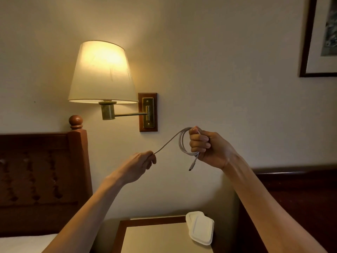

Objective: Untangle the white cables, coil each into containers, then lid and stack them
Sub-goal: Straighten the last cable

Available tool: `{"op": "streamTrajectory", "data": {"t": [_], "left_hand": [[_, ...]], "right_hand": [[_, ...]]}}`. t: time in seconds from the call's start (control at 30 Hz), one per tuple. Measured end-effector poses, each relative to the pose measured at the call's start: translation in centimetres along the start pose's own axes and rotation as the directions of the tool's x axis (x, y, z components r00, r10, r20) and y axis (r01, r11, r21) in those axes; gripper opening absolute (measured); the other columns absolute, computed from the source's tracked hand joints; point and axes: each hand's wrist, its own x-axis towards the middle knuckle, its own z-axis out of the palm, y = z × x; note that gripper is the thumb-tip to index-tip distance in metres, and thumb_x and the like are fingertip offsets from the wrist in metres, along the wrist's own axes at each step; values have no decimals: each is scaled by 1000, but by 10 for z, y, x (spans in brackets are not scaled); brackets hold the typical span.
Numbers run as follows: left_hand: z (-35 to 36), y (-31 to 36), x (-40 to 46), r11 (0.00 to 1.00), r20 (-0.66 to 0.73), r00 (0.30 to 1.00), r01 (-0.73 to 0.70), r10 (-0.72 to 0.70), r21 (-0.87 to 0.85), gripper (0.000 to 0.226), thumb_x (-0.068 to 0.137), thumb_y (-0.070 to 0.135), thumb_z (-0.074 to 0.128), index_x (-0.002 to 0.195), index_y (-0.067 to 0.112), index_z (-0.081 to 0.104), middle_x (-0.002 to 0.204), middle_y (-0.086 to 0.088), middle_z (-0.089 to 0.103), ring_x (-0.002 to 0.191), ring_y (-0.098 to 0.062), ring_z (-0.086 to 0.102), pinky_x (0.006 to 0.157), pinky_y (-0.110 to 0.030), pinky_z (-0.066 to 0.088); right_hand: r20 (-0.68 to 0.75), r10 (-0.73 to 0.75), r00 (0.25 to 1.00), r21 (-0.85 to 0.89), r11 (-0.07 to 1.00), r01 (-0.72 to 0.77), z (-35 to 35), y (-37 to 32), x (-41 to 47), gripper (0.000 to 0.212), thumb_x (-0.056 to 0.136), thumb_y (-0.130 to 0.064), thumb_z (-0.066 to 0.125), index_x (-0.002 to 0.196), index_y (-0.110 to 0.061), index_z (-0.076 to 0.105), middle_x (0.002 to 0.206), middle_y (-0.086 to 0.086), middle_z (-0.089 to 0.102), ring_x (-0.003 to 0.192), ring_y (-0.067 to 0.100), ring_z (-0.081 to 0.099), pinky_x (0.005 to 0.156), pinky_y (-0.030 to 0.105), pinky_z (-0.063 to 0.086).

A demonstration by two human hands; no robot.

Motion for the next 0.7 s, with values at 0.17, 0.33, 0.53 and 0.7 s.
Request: {"op": "streamTrajectory", "data": {"t": [0.17, 0.33, 0.53, 0.7], "left_hand": [[14, -21, -13, 981, -267, 960, 35, -85, -189, 22, 100, 29, 39, 99, 14, 56, 75, 0, 56, 64, -18, 52, 61, -36, 47], [28, 19, -16, 736, 0, 913, 329, -408, -591, 29, 103, 22, 42, 79, 13, 54, 69, -5, 45, 50, -12, 42, 48, -29, 38], [-2, 97, -17, 977, 489, 872, 86, 20, -193, 35, 104, 30, 40, 74, 23, 58, 67, 7, 51, 55, -2, 44, 54, -16, 37], [-33, 114, -10, 982, 170, 972, -141, 161, -122, 27, 101, 32, 42, 80, 28, 58, 70, 14, 55, 65, -1, 54, 62, -14, 39]], "right_hand": [[-39, -52, 998, 41, 998, 53, 2, -10, -4, 24, 101, -21, 39, 81, -14, 50, 52, -8, 40, 42, 5, 39, 45, 17, 37], [-153, -125, 980, -135, 985, 104, 12, -3, 1, 33, 104, -25, 34, 79, -14, 52, 55, -6, 42, 45, 7, 43, 46, 18, 42], [-221, -370, 902, -794, 605, 53, 12, 22, 9, 35, 105, -28, 38, 84, -6, 56, 65, 7, 65, 59, 22, 65, 60, 28, 53], [-124, -329, 936, -961, 275, -30, 7, 37, 6, 33, 103, -25, 45, 82, -7, 62, 62, 3, 67, 54, 16, 65, 55, 25, 50]]}}
